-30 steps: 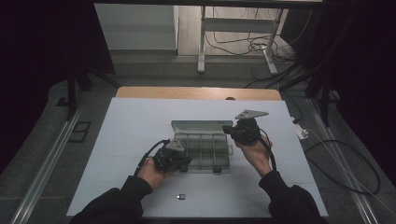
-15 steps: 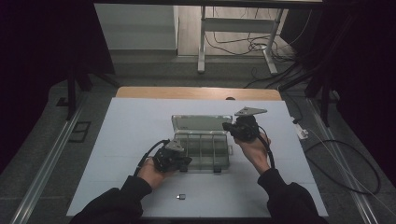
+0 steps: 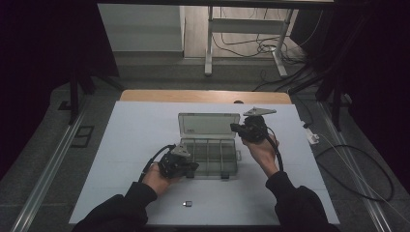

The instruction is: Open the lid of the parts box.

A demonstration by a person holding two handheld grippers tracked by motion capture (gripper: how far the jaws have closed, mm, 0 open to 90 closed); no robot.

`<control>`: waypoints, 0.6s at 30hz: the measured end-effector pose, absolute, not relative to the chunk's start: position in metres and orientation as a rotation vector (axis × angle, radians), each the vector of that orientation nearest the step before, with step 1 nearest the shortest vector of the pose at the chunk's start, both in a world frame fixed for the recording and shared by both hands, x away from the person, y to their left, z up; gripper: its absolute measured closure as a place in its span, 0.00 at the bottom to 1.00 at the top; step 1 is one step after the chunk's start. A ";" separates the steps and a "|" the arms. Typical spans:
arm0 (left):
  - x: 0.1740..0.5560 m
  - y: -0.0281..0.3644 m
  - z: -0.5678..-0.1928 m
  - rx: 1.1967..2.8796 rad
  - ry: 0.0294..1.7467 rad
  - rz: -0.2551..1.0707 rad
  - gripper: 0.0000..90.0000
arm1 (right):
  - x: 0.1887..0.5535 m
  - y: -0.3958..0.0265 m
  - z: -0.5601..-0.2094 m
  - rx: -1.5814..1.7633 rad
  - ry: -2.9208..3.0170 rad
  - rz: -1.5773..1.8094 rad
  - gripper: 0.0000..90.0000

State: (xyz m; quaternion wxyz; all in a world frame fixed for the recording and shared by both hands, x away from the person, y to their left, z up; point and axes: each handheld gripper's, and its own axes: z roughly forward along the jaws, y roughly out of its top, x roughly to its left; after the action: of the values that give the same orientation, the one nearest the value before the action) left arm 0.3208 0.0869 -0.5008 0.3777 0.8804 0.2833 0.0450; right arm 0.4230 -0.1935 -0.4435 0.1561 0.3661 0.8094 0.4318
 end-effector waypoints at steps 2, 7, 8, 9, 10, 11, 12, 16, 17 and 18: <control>0.321 0.087 -0.501 2.251 0.724 0.116 0.99 | 0.425 -0.194 -0.444 1.061 2.316 1.246 0.99; 0.321 0.087 -0.501 2.251 0.722 0.113 0.99 | 0.428 -0.194 -0.445 1.065 2.313 1.243 0.99; 0.321 0.087 -0.501 2.251 0.722 0.113 0.99 | 0.429 -0.194 -0.445 1.069 2.313 1.242 0.99; 0.321 0.087 -0.501 2.251 0.721 0.114 0.99 | 0.430 -0.194 -0.445 1.069 2.312 1.240 0.99; 0.321 0.087 -0.501 2.251 0.721 0.114 0.99 | 0.430 -0.194 -0.445 1.070 2.309 1.242 0.99; 0.321 0.087 -0.501 2.252 0.721 0.114 0.99 | 0.431 -0.193 -0.445 1.072 2.308 1.242 0.99; 0.321 0.087 -0.501 2.252 0.720 0.114 0.99 | 0.432 -0.193 -0.445 1.073 2.307 1.244 0.99; 0.321 0.087 -0.501 2.252 0.720 0.114 0.99 | 0.436 -0.193 -0.445 1.081 2.303 1.246 0.99; 0.321 0.087 -0.501 2.251 0.721 0.113 0.99 | 0.437 -0.192 -0.446 1.085 2.303 1.243 0.99; 0.321 0.087 -0.501 2.251 0.721 0.113 0.99 | 0.438 -0.192 -0.446 1.087 2.303 1.241 0.99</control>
State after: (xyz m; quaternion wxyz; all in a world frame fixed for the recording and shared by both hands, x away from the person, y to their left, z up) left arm 0.3211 0.0869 -0.5008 0.3780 0.8807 0.2819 0.0441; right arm 0.4379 -0.1923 -0.4461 0.1536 0.3790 0.8033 0.4330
